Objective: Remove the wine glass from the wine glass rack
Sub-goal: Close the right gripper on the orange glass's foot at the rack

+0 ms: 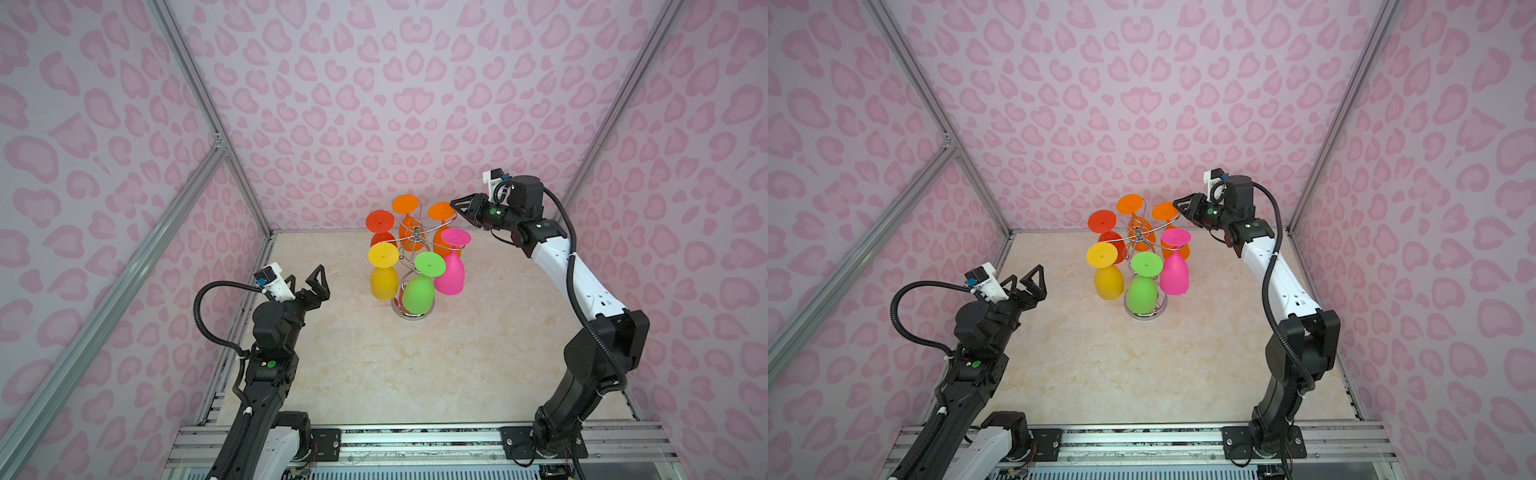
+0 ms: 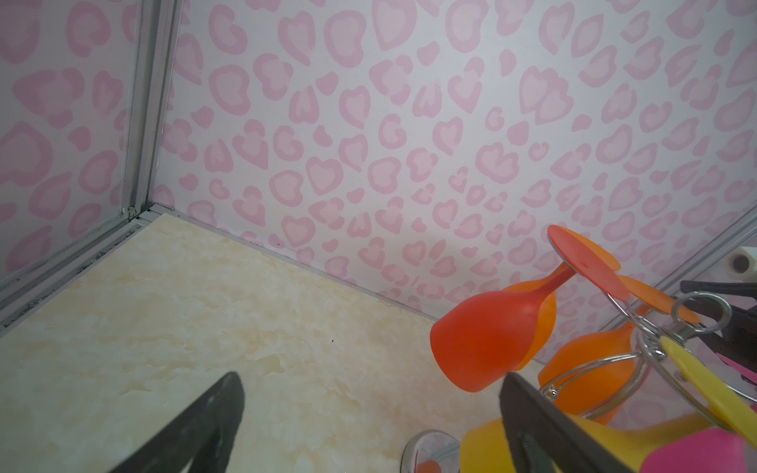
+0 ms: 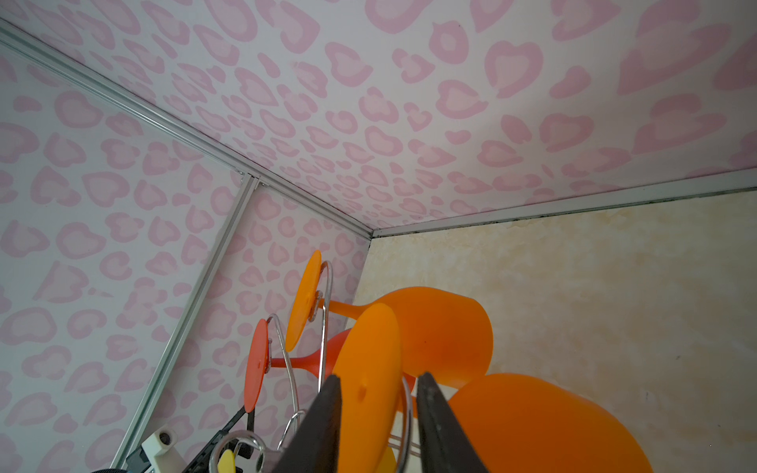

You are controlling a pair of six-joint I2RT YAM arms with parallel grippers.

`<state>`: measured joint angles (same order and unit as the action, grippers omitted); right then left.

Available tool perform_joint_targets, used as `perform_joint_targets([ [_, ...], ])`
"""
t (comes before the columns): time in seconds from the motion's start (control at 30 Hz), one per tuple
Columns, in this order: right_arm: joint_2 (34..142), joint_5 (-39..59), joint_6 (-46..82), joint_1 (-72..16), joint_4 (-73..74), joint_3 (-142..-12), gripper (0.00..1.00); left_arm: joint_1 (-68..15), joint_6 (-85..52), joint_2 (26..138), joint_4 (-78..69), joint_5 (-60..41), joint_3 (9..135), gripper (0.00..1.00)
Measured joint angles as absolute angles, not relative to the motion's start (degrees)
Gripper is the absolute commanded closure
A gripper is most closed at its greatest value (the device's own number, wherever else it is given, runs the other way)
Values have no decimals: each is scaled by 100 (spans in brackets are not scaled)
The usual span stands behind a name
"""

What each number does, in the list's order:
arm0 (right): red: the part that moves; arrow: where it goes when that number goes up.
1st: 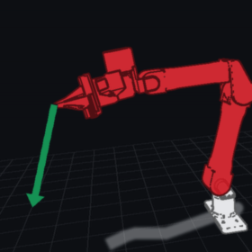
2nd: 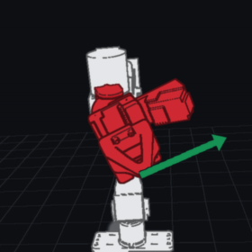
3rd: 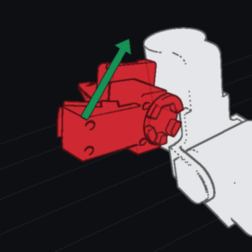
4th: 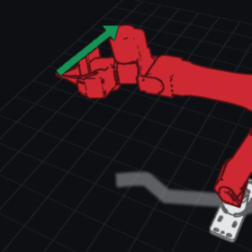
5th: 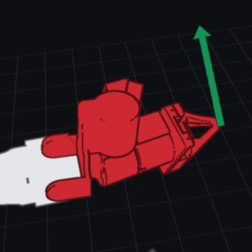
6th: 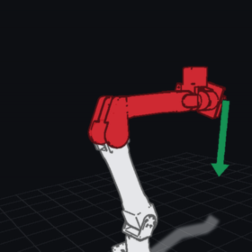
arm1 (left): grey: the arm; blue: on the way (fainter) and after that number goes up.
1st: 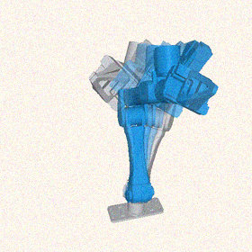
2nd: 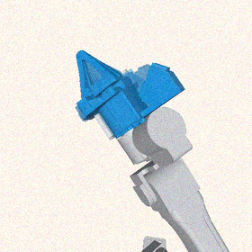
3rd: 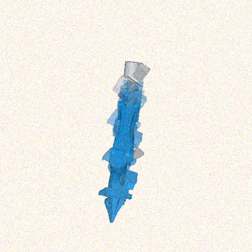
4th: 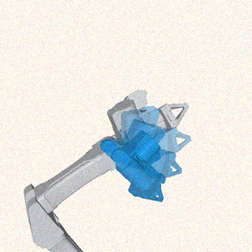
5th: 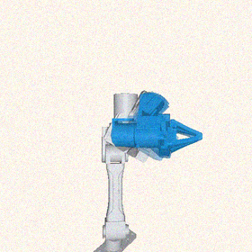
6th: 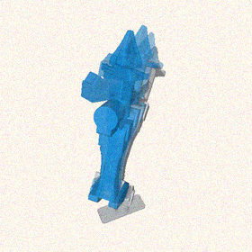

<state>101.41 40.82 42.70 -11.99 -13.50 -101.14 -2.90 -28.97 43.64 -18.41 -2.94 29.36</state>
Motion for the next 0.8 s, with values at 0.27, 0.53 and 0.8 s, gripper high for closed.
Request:
perform_joint_targets([
  [0.27,10141,4150,4233,-1205,-1369,-10121,67,-290,-2886,4364,-1828,-272,2908,1],
  [0.53,10134,4206,4235,-1225,-1365,-10132,68,-290,-2886,4348,-1826,-252,2877,1],
  [0.8,10123,4235,4237,-1251,-1363,-10158,68,-290,-2886,4338,-1826,-252,2875,1],
])
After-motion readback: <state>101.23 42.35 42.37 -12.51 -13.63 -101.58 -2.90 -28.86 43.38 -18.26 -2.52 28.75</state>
